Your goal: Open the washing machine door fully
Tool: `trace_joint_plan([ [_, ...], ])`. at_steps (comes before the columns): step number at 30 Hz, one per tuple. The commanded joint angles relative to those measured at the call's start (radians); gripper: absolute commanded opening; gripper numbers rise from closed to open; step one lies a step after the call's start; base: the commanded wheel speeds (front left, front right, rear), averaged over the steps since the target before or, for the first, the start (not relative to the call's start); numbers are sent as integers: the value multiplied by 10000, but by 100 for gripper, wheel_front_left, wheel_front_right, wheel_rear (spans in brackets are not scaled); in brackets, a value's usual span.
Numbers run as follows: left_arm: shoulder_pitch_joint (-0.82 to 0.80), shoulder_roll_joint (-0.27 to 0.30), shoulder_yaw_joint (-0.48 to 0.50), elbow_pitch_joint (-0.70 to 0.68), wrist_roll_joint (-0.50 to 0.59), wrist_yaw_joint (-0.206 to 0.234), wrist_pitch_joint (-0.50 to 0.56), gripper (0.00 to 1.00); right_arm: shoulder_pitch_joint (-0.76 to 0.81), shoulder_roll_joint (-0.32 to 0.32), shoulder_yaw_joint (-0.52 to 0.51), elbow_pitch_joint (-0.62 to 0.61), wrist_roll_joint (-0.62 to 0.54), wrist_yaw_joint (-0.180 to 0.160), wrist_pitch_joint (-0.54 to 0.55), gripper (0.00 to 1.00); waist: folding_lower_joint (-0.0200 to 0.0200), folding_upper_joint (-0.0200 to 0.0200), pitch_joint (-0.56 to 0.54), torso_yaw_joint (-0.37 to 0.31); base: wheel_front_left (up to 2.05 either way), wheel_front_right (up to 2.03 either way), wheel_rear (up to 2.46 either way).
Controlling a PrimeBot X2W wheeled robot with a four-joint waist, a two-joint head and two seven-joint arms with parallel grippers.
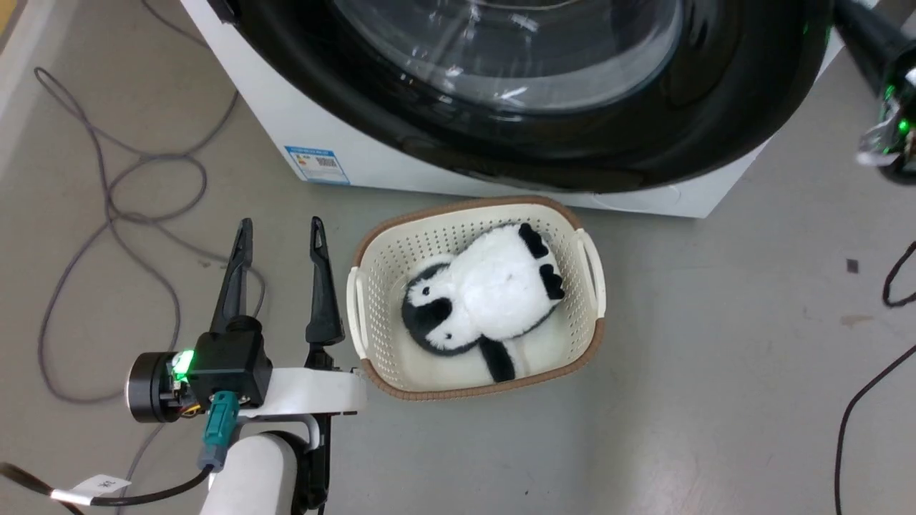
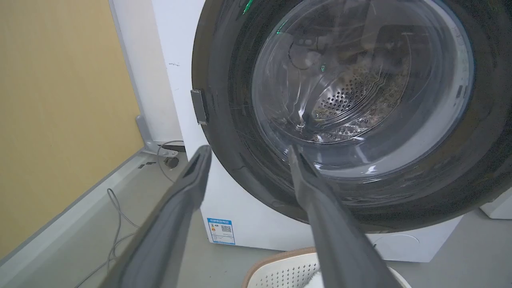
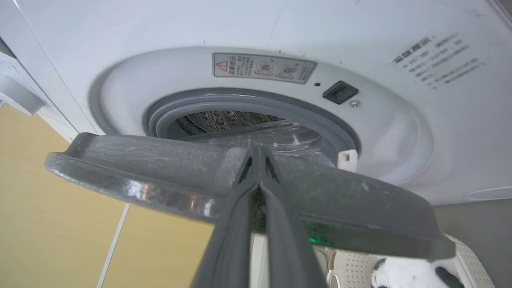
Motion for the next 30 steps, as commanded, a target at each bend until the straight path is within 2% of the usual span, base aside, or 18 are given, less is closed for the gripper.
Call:
trace_joint_plan([
  [1,152,10,55,25,64,-52,-55,100,291,617,357,-176,75,79,223,0,0,0,-118,-70,0,0,0],
  [13,464,10,195,126,189,-193,-55,100,1280,893,306,-475,446,79,-337,0,0,0,-639,-352,0,0,0],
  [30,1166,10,172,349,184,-235,-55,100,2983,1217,554,-953,589,79,-802,0,0,0,-1975,-286,0,0,0],
])
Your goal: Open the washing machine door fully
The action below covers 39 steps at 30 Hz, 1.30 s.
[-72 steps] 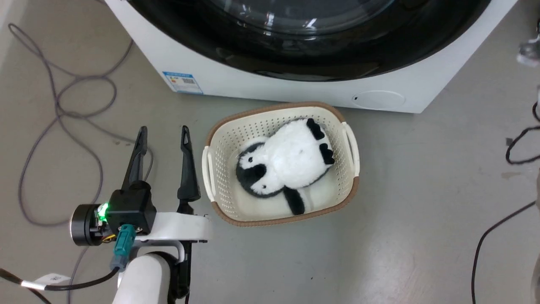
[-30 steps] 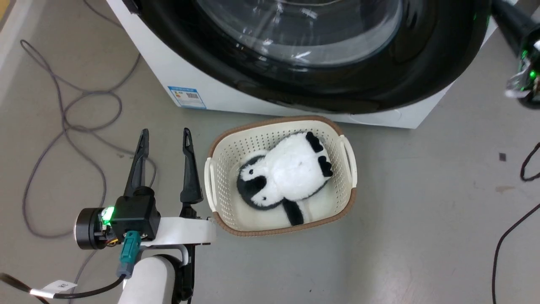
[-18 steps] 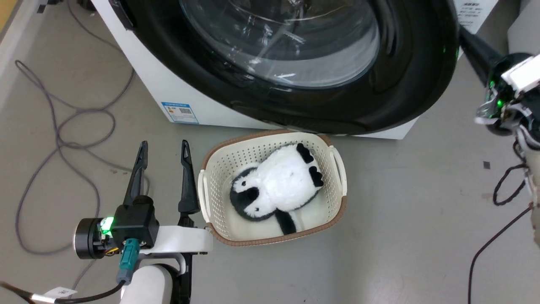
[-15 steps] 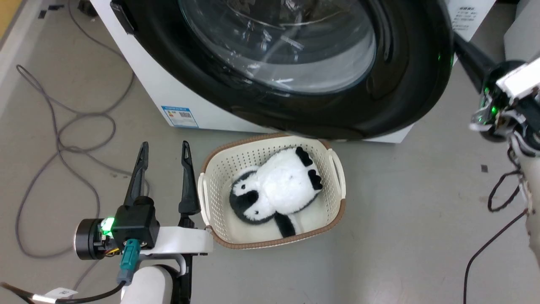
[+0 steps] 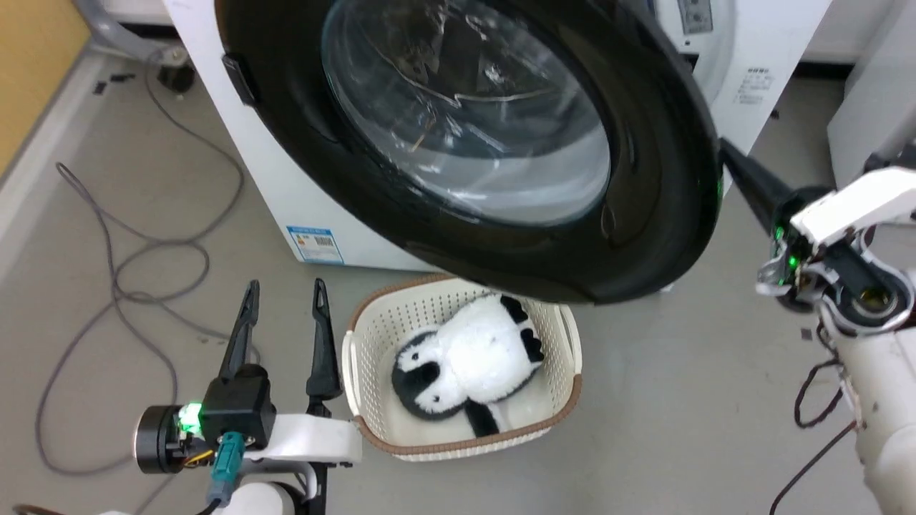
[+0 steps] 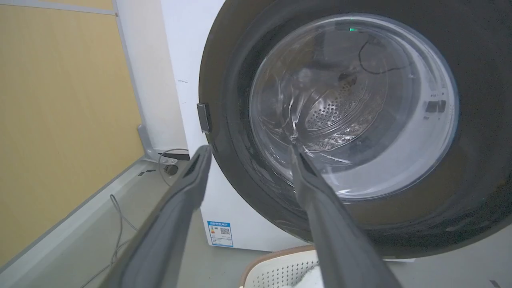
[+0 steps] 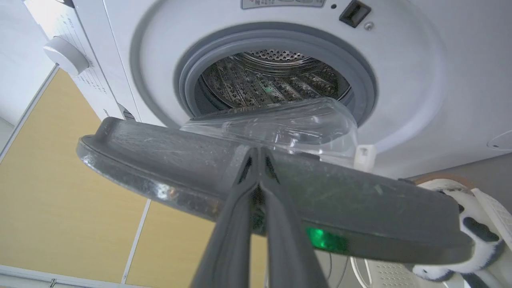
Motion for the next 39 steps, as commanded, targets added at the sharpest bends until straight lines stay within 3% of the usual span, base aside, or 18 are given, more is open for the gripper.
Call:
trace_joint_plan([
  [1,163,10,6,13,72,-41,-55,100,342,295,161,-161,42,69,20,0,1,-1,-241,74,0,0,0],
  [10,638,10,132,38,133,-80,-55,100,1528,398,264,-897,128,69,-194,0,1,-1,-837,73,0,0,0],
  [23,1040,10,250,72,203,-148,-55,100,3413,682,400,-2992,370,69,-406,0,1,-1,-1272,32,0,0,0],
  [39,1126,10,194,77,199,-207,-55,100,5185,1203,1411,-5509,312,69,-141,0,1,-1,-1304,105,0,0,0],
])
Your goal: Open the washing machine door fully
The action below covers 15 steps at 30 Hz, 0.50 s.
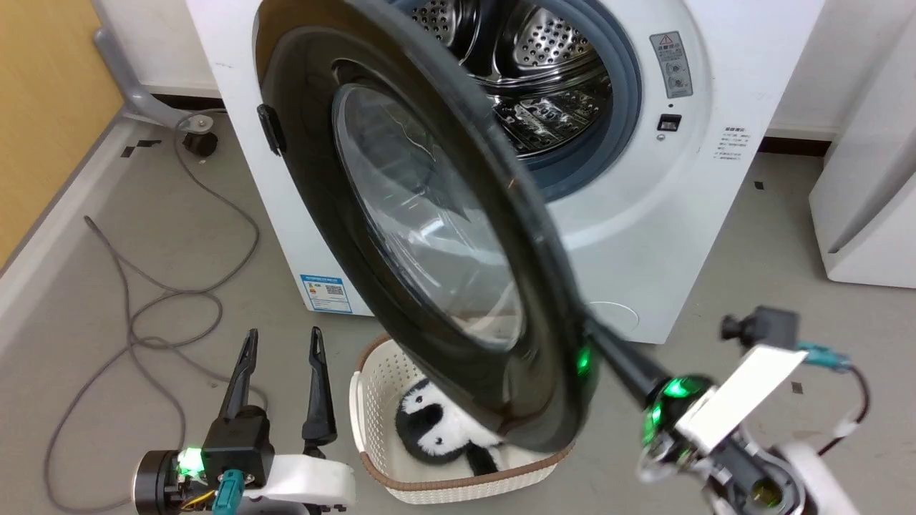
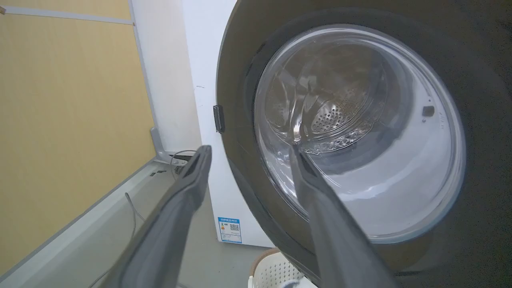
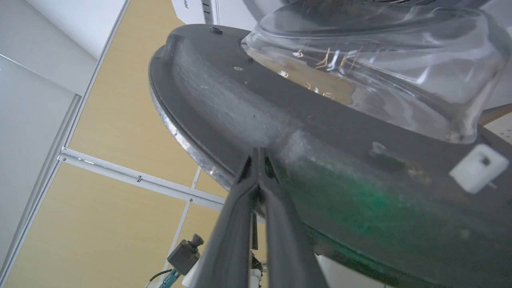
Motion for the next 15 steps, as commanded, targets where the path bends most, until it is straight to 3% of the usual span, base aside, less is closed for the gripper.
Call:
trace_joint_plan([
  [1,143,10,18,10,59,-52,-55,100,254,115,194,-199,-4,10,134,0,1,-1,-5,29,0,0,0],
  [15,221,10,2,146,63,-75,-55,100,905,429,1643,-1248,-153,10,830,0,1,-1,-155,187,0,0,0],
])
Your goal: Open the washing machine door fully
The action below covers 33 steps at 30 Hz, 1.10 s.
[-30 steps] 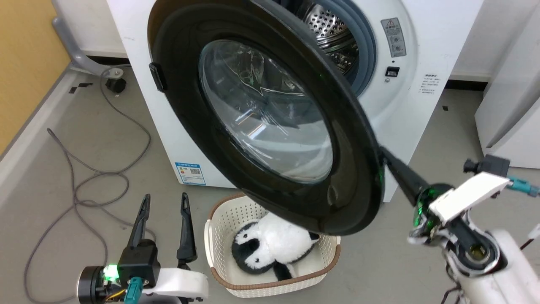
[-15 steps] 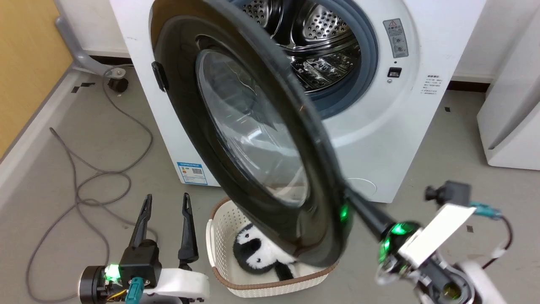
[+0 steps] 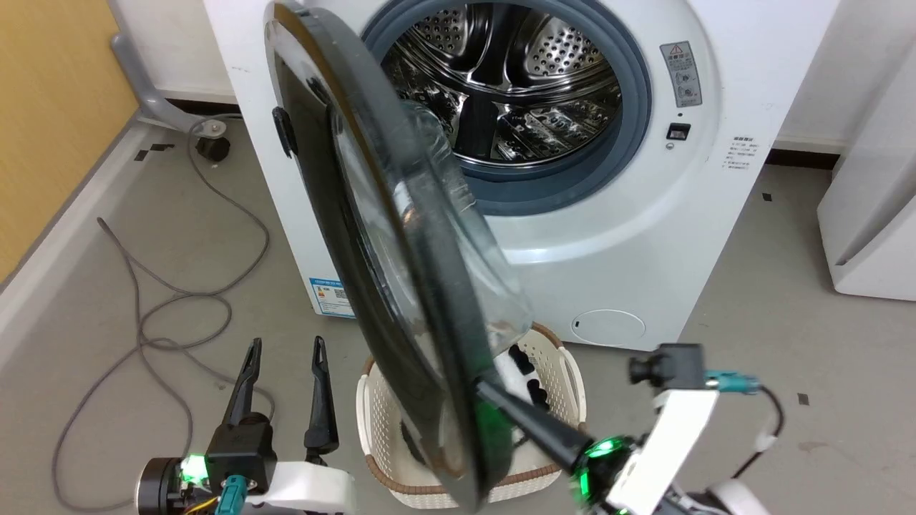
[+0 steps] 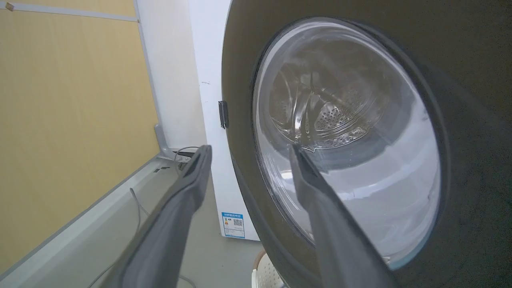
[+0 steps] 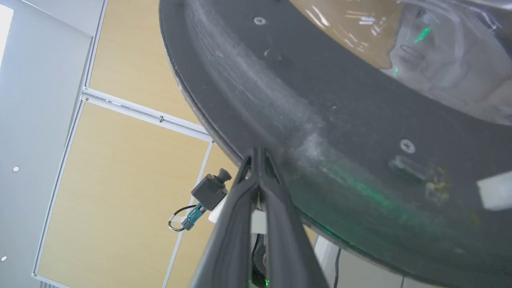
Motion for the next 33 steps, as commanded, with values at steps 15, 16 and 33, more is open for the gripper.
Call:
trace_joint_plan([
  [15,178,10,32,82,20,29,-55,100,4,369,1068,-133,-265,12,29,0,1,0,1,-76,0,0,0],
  [16,188,10,43,84,19,30,-55,100,1,318,926,-197,-315,12,-158,0,1,0,-8,-93,0,0,0],
  [33,315,10,431,25,68,9,-55,100,-835,-1997,-1681,388,-6261,12,-6392,0,1,0,-72,-800,0,0,0],
])
